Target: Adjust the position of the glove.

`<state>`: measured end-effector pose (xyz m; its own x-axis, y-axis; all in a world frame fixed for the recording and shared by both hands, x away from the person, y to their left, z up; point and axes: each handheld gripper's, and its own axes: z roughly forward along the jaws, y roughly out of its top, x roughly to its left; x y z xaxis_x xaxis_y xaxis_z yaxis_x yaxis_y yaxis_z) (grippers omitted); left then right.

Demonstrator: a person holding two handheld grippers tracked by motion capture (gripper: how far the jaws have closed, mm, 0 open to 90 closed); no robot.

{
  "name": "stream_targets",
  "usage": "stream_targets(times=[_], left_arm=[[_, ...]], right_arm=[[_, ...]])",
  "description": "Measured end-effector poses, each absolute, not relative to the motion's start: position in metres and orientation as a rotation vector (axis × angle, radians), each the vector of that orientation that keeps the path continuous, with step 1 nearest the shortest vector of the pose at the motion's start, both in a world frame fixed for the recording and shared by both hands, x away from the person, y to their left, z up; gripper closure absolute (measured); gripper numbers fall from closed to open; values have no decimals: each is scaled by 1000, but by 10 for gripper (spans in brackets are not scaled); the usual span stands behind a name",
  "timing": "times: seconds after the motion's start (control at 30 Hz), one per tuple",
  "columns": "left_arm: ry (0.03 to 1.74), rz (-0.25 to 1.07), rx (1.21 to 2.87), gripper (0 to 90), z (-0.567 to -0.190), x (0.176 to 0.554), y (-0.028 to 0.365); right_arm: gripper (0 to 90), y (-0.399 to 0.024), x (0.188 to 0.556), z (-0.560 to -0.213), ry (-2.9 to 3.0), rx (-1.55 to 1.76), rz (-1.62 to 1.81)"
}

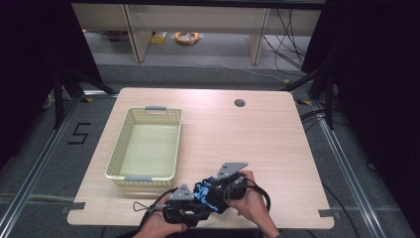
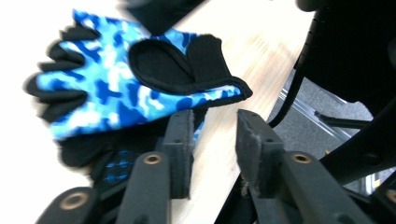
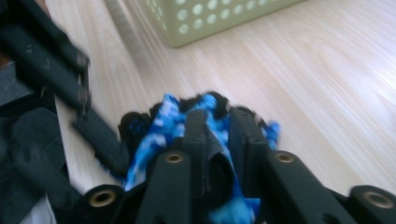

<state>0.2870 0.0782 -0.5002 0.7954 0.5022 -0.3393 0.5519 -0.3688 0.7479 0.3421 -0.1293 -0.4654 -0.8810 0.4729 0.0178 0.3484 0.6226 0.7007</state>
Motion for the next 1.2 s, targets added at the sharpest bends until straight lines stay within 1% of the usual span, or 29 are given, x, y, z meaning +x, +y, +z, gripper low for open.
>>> stream_targets(times=[0.03, 0.07, 0.1, 0.13, 0.17, 0.2, 0.23, 0.33, 0.37, 0.47, 0.5, 0.53, 0.57, 0.6, 0.73, 0.77, 0.8, 0.83, 0.87, 0.9, 0.93, 0.97, 1.03, 1.07, 1.1, 1.13, 1.17, 1.2], left_arm=[[796, -50, 2022, 626, -498, 288, 82], [802, -33, 2019, 602, -496, 290, 86], [782, 12, 2018, 589, -494, 294, 92], [798, 32, 2024, 569, -493, 295, 96], [784, 76, 2036, 560, -491, 299, 101], [783, 102, 2028, 542, -491, 302, 103], [789, 115, 2030, 506, -491, 305, 106], [810, 88, 2049, 484, -492, 311, 109], [769, 86, 2086, 464, -495, 313, 108], [748, 89, 2106, 447, -497, 315, 107], [759, 77, 2109, 436, -499, 315, 105], [730, 89, 2126, 420, -498, 317, 105], [752, 74, 2117, 407, -498, 317, 104], [723, 81, 2133, 392, -498, 319, 104], [727, 91, 2144, 371, -502, 321, 101], [725, 90, 2149, 368, -504, 322, 100], [720, 96, 2160, 368, -504, 323, 100], [709, 96, 2170, 367, -507, 325, 100], [709, 96, 2170, 366, -507, 325, 100], [708, 97, 2172, 366, -508, 326, 99], [703, 90, 2171, 364, -509, 327, 99], [693, 92, 2176, 380, -510, 328, 98], [675, 88, 2190, 419, -512, 328, 97], [667, 91, 2191, 451, -513, 327, 96], [650, 99, 2202, 512, -514, 326, 95], [650, 99, 2202, 552, -514, 326, 95], [649, 109, 2199, 552, -514, 326, 96], [666, 113, 2189, 624, -513, 326, 96]], right_arm=[[762, -134, 338, -465, 2655, 703, 1100], [744, -140, 334, -463, 2651, 706, 1059], [717, -145, 330, -463, 2638, 711, 1030], [690, -152, 324, -463, 2610, 779, 1008], [688, -156, 320, -462, 2623, 796, 1012], [672, -161, 316, -464, 2599, 811, 1025], [652, -169, 309, -466, 2584, 852, 1012], [639, -177, 304, -470, 2586, 902, 991], [636, -182, 302, -477, 2621, 892, 977], [625, -184, 302, -482, 2643, 887, 977], [618, -184, 302, -485, 2658, 885, 972], [611, -183, 302, -487, 2660, 875, 963], [606, -181, 301, -488, 2678, 893, 958], [601, -181, 300, -488, 2685, 909, 931], [613, -178, 306, -492, 2706, 897, 969], [644, -177, 308, -494, 2708, 912, 977], [644, -177, 308, -494, 2708, 912, 977], [691, -176, 308, -494, 2708, 933, 972], [691, -176, 308, -494, 2708, 933, 972], [713, -176, 308, -494, 2714, 940, 958], [753, -176, 308, -494, 2716, 933, 953], [794, -177, 308, -494, 2713, 919, 956], [828, -178, 310, -496, 2704, 888, 967], [848, -178, 308, -495, 2710, 924, 973], [863, -178, 309, -496, 2698, 913, 991], [863, -178, 309, -496, 2698, 913, 991], [869, -178, 308, -494, 2708, 940, 984], [873, -179, 309, -495, 2694, 923, 1001]])
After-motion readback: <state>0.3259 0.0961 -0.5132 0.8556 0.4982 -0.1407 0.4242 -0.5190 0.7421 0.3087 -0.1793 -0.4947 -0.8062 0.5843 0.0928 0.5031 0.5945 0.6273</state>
